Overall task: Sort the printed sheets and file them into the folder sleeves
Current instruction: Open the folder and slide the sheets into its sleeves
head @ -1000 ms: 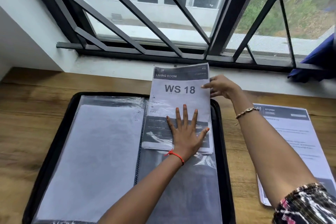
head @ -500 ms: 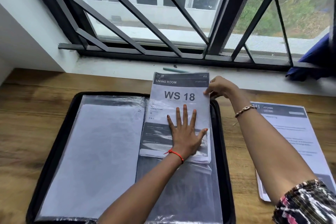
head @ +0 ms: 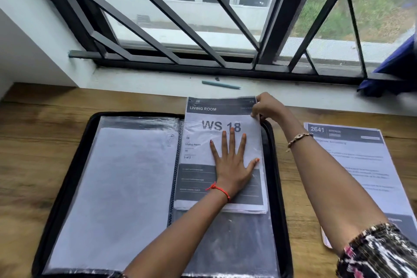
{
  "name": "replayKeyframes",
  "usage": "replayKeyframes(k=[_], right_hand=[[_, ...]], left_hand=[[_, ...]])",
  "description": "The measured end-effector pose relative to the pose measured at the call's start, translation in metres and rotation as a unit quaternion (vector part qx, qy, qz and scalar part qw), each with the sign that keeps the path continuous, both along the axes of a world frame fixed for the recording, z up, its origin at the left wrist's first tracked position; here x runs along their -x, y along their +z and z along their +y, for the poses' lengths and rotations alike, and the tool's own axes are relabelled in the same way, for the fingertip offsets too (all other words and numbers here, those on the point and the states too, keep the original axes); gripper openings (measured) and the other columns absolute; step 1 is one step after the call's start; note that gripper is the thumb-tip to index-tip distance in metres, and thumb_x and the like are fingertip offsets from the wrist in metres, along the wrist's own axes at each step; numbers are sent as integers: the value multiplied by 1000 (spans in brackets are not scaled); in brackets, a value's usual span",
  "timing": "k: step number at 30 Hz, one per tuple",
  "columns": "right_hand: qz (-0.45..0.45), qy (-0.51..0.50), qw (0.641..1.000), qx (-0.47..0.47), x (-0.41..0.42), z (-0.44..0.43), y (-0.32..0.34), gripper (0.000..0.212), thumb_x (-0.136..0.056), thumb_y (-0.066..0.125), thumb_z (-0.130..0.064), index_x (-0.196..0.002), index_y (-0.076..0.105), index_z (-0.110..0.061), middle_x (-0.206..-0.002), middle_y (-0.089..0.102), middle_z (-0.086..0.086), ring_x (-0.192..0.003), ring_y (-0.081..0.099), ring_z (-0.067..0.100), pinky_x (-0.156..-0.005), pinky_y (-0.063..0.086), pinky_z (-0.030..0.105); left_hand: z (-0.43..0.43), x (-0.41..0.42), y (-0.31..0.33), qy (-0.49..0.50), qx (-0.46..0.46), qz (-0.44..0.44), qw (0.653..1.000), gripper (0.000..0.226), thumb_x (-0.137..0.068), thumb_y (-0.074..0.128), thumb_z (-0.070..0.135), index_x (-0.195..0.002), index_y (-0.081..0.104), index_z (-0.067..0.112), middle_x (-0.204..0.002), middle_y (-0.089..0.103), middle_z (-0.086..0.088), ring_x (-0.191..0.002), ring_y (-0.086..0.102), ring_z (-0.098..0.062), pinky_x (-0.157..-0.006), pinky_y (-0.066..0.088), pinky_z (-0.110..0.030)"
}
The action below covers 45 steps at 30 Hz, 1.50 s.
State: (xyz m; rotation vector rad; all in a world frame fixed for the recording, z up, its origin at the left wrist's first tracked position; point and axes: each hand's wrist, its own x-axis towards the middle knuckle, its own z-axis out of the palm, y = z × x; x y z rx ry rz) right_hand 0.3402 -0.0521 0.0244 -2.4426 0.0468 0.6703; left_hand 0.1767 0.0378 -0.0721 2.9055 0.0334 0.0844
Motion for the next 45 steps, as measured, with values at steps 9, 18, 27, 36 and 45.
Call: replayKeyframes(k=[9, 18, 27, 36, 45], right_hand=[[-100, 79, 991, 28, -1, 18, -3, 40, -82, 66, -6, -122, 61, -7, -126, 58, 10, -119, 52, 26, -97, 41, 31], [-132, 119, 973, 147, 9, 39, -4, 17, -86, 61, -6, -95, 74, -13, -103, 71, 4, -110, 56, 22, -105, 20, 50], [-46, 210, 960, 178, 25, 31, 7, 25, -85, 57, -6, -101, 72, -18, -111, 68, 3, -114, 52, 23, -104, 22, 46], [8, 272, 928, 255, 36, 36, 13, 29, -92, 49, -15, -116, 66, -17, -138, 50, 6, -130, 36, 30, -109, 28, 49], [-86, -102, 974, -181, 78, -11, -4, 28, -90, 60, -23, -106, 58, 0, -91, 59, 9, -78, 52, 19, -57, 39, 22]], left_hand=[[8, 1, 10, 2, 0, 25, 1000, 72, -89, 14, 64, -141, 42, 24, -150, 33, -10, -138, 31, -29, -107, 4, -55], [31, 7, 15, 2, -5, 77, 997, 86, -75, 0, 71, -150, 9, 28, -157, -10, -9, -144, -12, -30, -103, -23, -55], [30, 6, 22, -3, 5, 88, 996, 89, -70, -9, 70, -149, -3, 30, -156, -18, -8, -143, -20, -27, -103, -26, -57], [39, 25, 24, 21, 17, 101, 995, 91, -68, -13, 69, -148, -8, 27, -155, -22, -9, -142, -23, -26, -105, -21, -57], [48, 51, 23, 30, 22, 115, 993, 84, -77, -2, 70, -149, -10, 28, -153, -27, -7, -140, -27, -26, -105, -22, -57]])
